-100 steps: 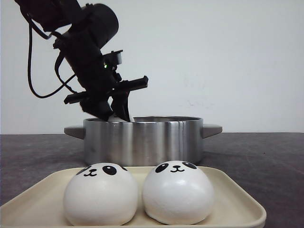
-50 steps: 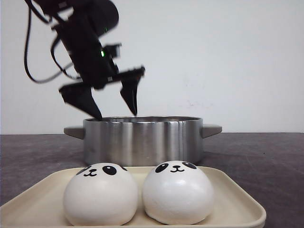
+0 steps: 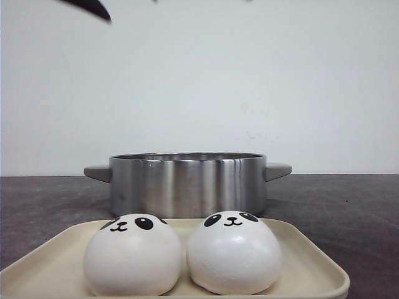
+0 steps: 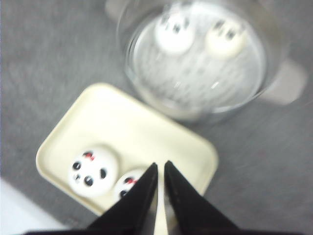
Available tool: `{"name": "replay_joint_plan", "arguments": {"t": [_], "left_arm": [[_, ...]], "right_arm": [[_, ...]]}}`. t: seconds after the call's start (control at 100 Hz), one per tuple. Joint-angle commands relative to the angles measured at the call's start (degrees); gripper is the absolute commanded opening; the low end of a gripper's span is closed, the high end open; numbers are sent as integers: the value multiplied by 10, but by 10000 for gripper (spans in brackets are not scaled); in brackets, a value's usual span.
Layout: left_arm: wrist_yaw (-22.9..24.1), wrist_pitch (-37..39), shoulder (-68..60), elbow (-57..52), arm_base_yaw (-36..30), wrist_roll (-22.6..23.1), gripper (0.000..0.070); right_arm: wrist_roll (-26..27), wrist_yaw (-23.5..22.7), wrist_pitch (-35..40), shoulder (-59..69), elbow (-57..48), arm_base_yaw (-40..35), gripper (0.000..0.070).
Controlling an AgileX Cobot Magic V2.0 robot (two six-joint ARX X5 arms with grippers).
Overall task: Steam buns
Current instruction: 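Lower the right gripper onto the front panda bun and grasp it, then lift the bun with the right gripper into the pot and release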
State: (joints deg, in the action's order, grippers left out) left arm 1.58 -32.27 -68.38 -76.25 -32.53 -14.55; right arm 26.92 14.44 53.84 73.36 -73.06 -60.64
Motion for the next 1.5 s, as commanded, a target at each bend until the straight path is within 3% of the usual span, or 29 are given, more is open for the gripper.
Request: {"name": "replay_joint_plan", "arguments": {"t": [0.0,0.04,0.15,0.18,0.25,0.53,0.63,0.7,0.76,0.8,0.86,0.87,1.11,1.27,1.49], "left_arm": [[1,-8,18,-13,-6,-1,499],[1,-15,34,-13,-8,-1,499],[1,-30,73,-13,-9,-1,499],[1,-33,80,-13,-9,-1,499],[1,-37,97,-13,-9,-1,499],[1,-54,111,-13,-9,-1,499],[1,-65,111,-12,-9,-1,499],[1,-72,111,-12,-9,-1,499],[1,-74,111,-12,-9,0,499],[1,-74,111,-12,-9,-1,499],[1,-74,111,-12,-9,-1,499],[1,-74,111,-12,-9,-1,499],[1,-74,111,-12,-9,0,499],[1,-76,111,-12,-9,2,499],[1,-63,106,-12,-9,2,499]], "right_arm": [[75,-1,-31,11,38,-20,16],[97,-11,-49,12,65,-25,65],[138,-83,-104,26,130,-25,412],[142,-95,-115,30,141,-25,447],[148,-116,-132,43,165,-21,452],[148,-117,-159,122,171,12,451],[148,-145,-177,145,171,28,451],[149,-164,-182,162,171,35,437],[149,-174,-178,173,171,39,360],[148,-176,-176,179,171,41,263],[146,-176,-177,184,171,41,15],[144,-176,-177,184,171,41,0],[141,-174,-201,170,166,42,10],[125,-171,-212,99,108,36,9],[17,-108,-203,69,-52,79,7]]}}
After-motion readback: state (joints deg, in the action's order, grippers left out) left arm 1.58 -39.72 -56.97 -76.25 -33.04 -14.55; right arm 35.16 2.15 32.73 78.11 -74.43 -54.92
